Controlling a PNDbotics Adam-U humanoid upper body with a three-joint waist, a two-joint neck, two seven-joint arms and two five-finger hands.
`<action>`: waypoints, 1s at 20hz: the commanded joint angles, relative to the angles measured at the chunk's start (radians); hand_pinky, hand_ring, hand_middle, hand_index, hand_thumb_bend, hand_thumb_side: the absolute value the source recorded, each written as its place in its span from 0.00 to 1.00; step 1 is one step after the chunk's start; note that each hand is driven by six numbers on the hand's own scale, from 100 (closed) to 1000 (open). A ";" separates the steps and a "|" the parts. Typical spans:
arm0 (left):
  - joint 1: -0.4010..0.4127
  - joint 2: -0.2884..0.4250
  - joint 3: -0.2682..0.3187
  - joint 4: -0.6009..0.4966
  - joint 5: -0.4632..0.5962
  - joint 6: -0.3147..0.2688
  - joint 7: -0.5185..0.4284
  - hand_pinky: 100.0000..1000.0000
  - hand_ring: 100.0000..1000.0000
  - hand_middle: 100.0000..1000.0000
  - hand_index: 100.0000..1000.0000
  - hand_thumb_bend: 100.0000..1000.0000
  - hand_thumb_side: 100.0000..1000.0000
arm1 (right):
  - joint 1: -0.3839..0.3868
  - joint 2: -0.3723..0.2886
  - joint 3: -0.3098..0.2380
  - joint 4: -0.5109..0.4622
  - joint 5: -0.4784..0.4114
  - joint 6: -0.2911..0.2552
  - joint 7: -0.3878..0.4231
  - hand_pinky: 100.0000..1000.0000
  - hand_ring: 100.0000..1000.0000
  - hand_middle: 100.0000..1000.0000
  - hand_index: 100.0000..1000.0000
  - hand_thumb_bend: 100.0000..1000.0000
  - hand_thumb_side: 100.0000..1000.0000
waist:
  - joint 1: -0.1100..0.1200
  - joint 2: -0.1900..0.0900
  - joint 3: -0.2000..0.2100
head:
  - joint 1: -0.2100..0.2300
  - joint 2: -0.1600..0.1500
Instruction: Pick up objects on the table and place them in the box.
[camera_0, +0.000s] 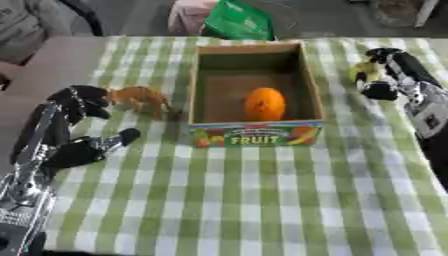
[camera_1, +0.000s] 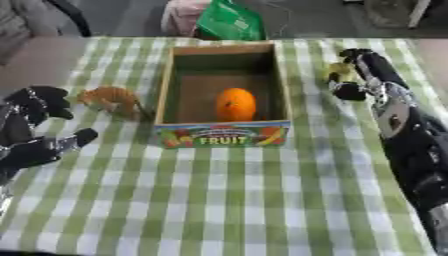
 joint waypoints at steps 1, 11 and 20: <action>-0.013 0.009 0.001 -0.021 0.003 -0.001 -0.003 0.64 0.47 0.48 0.64 0.78 0.05 | -0.016 -0.035 0.002 0.002 0.046 0.042 0.009 0.66 0.83 0.72 0.86 0.00 0.18 | 0.001 -0.016 0.001 | -0.003 -0.005; -0.011 0.008 0.001 -0.021 0.003 -0.001 -0.003 0.64 0.47 0.48 0.64 0.78 0.05 | -0.012 -0.029 0.000 0.001 0.132 0.107 0.052 0.63 0.78 0.64 0.77 0.00 0.21 | 0.000 -0.017 0.003 | -0.002 -0.004; -0.011 0.007 0.001 -0.020 0.004 0.000 -0.002 0.64 0.47 0.47 0.64 0.77 0.05 | -0.008 -0.027 -0.008 -0.024 0.159 0.111 -0.038 0.58 0.69 0.33 0.33 0.00 0.18 | -0.002 -0.019 0.001 | 0.000 -0.002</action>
